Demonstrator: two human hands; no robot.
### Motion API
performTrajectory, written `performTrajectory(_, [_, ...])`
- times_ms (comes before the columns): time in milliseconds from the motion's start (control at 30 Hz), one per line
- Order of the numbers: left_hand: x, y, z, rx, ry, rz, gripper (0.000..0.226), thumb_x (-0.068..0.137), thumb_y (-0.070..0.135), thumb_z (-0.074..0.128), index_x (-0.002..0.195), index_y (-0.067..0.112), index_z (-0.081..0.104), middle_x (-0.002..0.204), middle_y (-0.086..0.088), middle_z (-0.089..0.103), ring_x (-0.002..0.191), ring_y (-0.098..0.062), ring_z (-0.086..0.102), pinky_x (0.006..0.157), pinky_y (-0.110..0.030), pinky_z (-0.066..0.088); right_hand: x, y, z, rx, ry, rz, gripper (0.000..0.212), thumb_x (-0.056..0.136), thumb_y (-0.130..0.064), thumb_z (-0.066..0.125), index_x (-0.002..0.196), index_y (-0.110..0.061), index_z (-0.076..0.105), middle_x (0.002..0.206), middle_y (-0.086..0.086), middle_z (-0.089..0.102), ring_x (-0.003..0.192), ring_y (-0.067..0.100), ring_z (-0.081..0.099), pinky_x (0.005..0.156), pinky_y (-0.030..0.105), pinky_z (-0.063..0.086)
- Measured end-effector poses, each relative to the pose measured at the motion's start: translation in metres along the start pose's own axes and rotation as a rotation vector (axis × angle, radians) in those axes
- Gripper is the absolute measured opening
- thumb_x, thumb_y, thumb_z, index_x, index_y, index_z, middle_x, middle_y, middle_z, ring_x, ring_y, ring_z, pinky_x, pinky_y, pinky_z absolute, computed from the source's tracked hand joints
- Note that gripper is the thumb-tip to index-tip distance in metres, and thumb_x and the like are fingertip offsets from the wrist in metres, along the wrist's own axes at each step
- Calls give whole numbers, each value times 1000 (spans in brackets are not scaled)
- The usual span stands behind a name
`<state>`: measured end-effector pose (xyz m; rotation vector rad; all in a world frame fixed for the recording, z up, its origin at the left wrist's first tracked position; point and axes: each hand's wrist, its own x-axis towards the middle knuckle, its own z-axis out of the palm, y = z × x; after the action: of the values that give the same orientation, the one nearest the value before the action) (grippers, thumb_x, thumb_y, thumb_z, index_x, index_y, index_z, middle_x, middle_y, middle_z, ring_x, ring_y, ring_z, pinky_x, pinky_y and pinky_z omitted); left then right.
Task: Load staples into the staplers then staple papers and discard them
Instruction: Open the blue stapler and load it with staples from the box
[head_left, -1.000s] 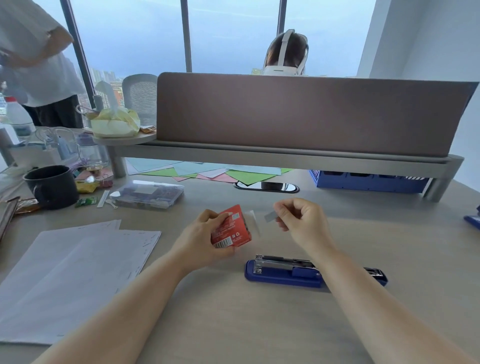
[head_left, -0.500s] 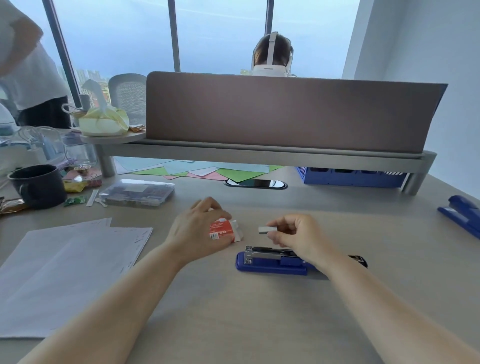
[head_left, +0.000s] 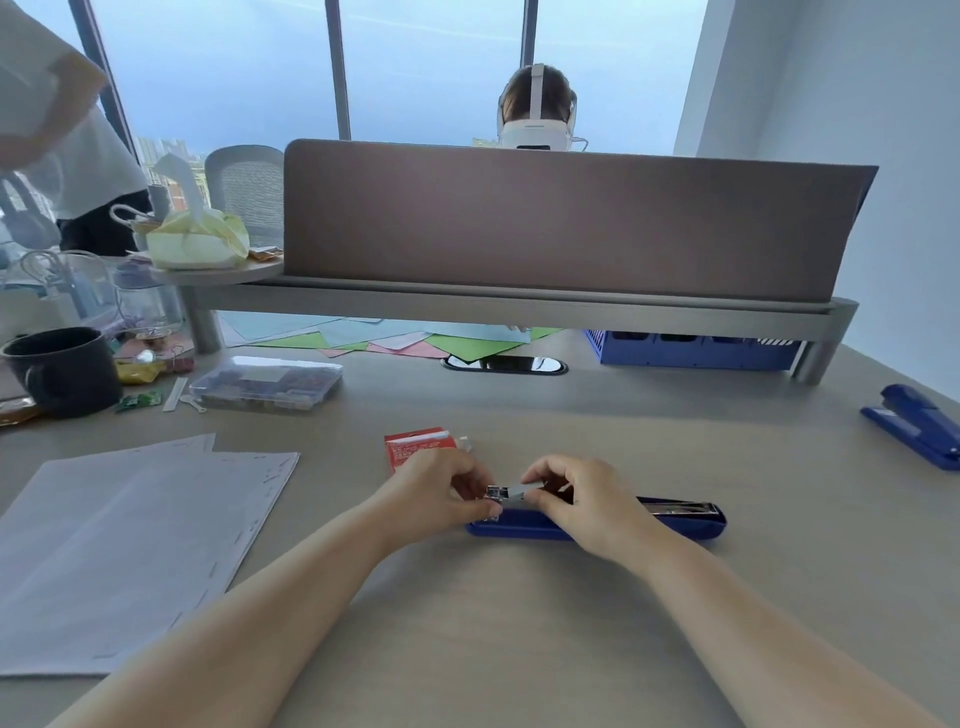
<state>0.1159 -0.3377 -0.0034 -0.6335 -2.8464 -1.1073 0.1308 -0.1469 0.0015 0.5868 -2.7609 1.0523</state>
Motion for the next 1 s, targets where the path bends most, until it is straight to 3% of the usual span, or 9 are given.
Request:
performTrajectory(133, [0,-3,1,34,-5,10,13,71,23,75,81,22,67,73,9,60,63,1,53,57,-7,38,1,1,2,1,17,4,5,85,-20,60,89,-21,64,78,-6,62,68,5,53,63,13,40])
performTrajectory(300, [0,-2,1,71,4,22,16,72,25,75,85,19,69,75,7,62,67,-7,55,59,-13,40,1,2,2,-11,10,3,5,83,-19,62,86,-23,63,70,-14,57,62,2,51,61,11,39])
performTrajectory(467, [1,-3,2,69,5,25,16,71,27,75,84,19,69,75,7,63,67,-4,56,58,-10,38,0,2,1,-23,12,-18,12,83,-17,62,81,-27,57,64,-15,53,61,-9,51,57,6,38])
performTrajectory(600, [1,-3,2,52,0,15,15,71,27,75,82,21,68,75,8,63,68,-5,56,59,-12,39,-1,1,0,-22,3,-31,8,82,-18,63,82,-26,62,63,-16,53,62,-8,52,58,8,38])
performTrajectory(667, [1,-4,2,41,-3,17,14,71,27,75,81,22,67,74,9,63,65,-1,55,57,-8,38,-1,1,0,-35,3,-41,7,82,-19,64,87,-23,67,66,-17,56,63,-5,53,59,7,38])
performTrajectory(833, [1,-4,1,38,-2,21,15,70,26,76,82,20,69,72,10,62,62,2,55,55,-5,38,-3,2,1,-60,30,-90,25,78,-20,69,103,-20,66,91,-12,61,84,7,57,70,6,38])
performTrajectory(1000, [1,-5,2,16,6,12,15,69,24,77,78,24,65,70,13,60,62,2,55,56,-5,40,-8,-1,-2,-53,102,-158,29,77,-5,51,98,-24,53,82,-9,66,84,7,55,70,12,40])
